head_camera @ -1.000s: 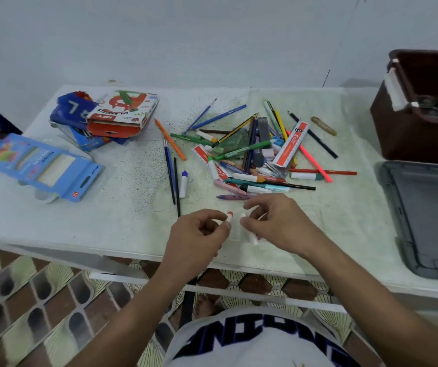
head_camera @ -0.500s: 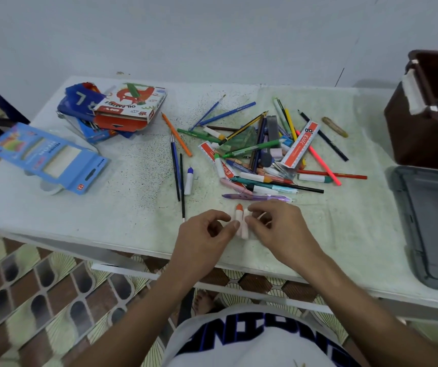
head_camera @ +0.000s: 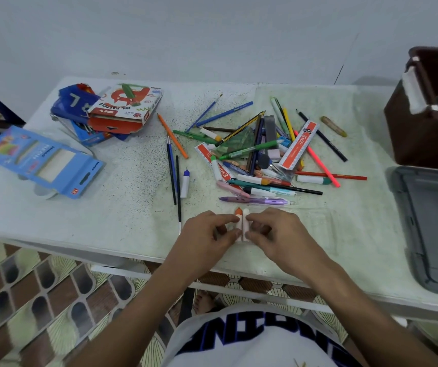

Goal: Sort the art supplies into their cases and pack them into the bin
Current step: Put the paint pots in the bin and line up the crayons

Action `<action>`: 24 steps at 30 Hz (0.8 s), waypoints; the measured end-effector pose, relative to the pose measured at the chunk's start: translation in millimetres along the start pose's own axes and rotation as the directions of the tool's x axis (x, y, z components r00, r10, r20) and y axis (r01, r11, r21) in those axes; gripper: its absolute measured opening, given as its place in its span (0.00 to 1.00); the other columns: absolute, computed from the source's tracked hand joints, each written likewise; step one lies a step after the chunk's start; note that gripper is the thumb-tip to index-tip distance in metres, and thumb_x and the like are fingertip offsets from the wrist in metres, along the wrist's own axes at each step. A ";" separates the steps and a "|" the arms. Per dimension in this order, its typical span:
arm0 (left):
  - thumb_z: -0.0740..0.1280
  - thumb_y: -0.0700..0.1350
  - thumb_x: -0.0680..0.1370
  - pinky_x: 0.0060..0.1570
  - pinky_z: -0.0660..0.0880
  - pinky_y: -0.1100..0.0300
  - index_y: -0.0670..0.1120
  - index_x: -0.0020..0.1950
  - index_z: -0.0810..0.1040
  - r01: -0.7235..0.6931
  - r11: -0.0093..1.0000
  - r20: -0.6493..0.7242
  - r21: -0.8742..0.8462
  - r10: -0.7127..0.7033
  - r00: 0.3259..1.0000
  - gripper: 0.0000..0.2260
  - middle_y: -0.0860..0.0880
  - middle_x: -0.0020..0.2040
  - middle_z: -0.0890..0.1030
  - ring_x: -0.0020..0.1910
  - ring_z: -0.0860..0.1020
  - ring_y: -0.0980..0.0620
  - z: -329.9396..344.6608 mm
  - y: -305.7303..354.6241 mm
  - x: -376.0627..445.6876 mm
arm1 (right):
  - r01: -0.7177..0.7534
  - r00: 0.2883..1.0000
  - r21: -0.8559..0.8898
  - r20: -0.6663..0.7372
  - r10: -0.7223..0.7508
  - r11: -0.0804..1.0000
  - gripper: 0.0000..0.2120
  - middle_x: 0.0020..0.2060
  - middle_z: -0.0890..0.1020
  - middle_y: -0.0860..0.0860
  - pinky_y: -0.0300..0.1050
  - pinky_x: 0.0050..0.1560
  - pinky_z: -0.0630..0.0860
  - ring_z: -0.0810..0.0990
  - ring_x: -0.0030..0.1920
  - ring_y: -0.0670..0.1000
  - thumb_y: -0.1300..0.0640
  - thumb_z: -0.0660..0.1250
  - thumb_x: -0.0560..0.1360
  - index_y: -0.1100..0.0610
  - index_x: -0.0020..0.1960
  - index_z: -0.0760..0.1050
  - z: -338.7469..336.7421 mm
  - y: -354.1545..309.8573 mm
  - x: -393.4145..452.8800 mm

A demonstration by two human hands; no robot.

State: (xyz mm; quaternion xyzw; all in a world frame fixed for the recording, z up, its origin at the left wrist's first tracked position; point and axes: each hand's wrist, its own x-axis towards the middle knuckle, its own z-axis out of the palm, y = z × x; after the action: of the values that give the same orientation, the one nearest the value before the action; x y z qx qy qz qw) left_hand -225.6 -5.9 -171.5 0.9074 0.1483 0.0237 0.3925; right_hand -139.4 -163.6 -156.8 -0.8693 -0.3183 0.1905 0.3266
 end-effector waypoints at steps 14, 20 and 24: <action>0.68 0.53 0.76 0.40 0.73 0.64 0.56 0.57 0.81 0.019 0.999 -0.096 -0.034 -0.022 0.995 0.10 0.55 0.38 0.78 0.33 0.74 0.62 -13.9 -0.8 8.2 | 0.062 0.996 -0.052 -0.068 -0.065 0.997 0.12 0.44 0.76 0.47 0.27 0.37 0.65 0.73 0.37 0.41 0.54 0.68 0.76 0.53 0.59 0.80 -9.5 4.1 14.6; 0.67 0.53 0.76 0.41 0.66 0.65 0.47 0.61 0.79 0.187 0.962 -0.336 0.198 -0.112 0.935 0.16 0.49 0.45 0.76 0.41 0.73 0.56 -51.3 -24.2 38.6 | -0.022 0.973 -0.152 -0.231 -0.014 0.988 0.14 0.47 0.73 0.49 0.36 0.48 0.64 0.69 0.46 0.45 0.57 0.68 0.76 0.56 0.60 0.79 -33.6 15.0 56.1; 0.67 0.56 0.75 0.41 0.67 0.59 0.46 0.58 0.78 0.291 0.914 -0.301 0.283 -0.203 0.932 0.18 0.49 0.46 0.73 0.43 0.71 0.52 -50.9 -31.8 49.1 | -0.021 0.981 -0.226 -0.192 -0.023 0.974 0.11 0.46 0.72 0.52 0.39 0.48 0.64 0.70 0.48 0.49 0.57 0.66 0.77 0.58 0.57 0.81 -36.5 20.4 68.5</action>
State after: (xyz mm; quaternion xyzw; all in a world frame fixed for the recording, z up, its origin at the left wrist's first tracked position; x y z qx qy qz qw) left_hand -194.8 64.8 -162.9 0.9214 0.3159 0.0701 0.2152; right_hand -61.3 -145.4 -153.2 -0.9151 -0.3053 0.0675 0.2547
